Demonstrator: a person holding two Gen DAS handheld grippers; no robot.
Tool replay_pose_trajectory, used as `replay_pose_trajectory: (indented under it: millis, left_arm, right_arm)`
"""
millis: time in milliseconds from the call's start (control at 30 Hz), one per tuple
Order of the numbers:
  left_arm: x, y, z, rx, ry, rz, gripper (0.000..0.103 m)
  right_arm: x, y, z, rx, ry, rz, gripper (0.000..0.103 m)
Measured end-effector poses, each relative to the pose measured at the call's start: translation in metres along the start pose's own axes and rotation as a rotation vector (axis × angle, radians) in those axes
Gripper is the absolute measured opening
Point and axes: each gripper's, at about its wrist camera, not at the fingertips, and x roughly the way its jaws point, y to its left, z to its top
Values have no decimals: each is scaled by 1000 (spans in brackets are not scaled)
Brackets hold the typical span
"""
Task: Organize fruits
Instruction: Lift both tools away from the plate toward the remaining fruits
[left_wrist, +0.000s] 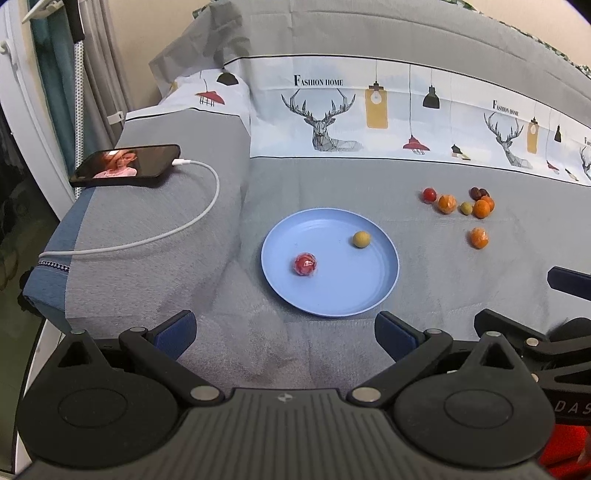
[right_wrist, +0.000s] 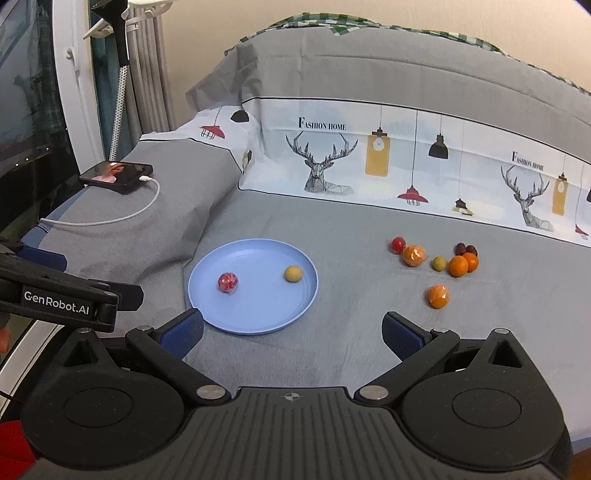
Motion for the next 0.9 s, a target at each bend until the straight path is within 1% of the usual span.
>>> replay_pose_trajectory:
  millis: [467, 900]
  left_arm:
    - [22, -4, 9, 2, 46, 0, 103]
    - [46, -26, 28, 39, 78, -13, 103]
  right_arm:
    - [21, -9, -4, 43, 39, -9, 102]
    - [44, -34, -7, 117, 68, -45, 102]
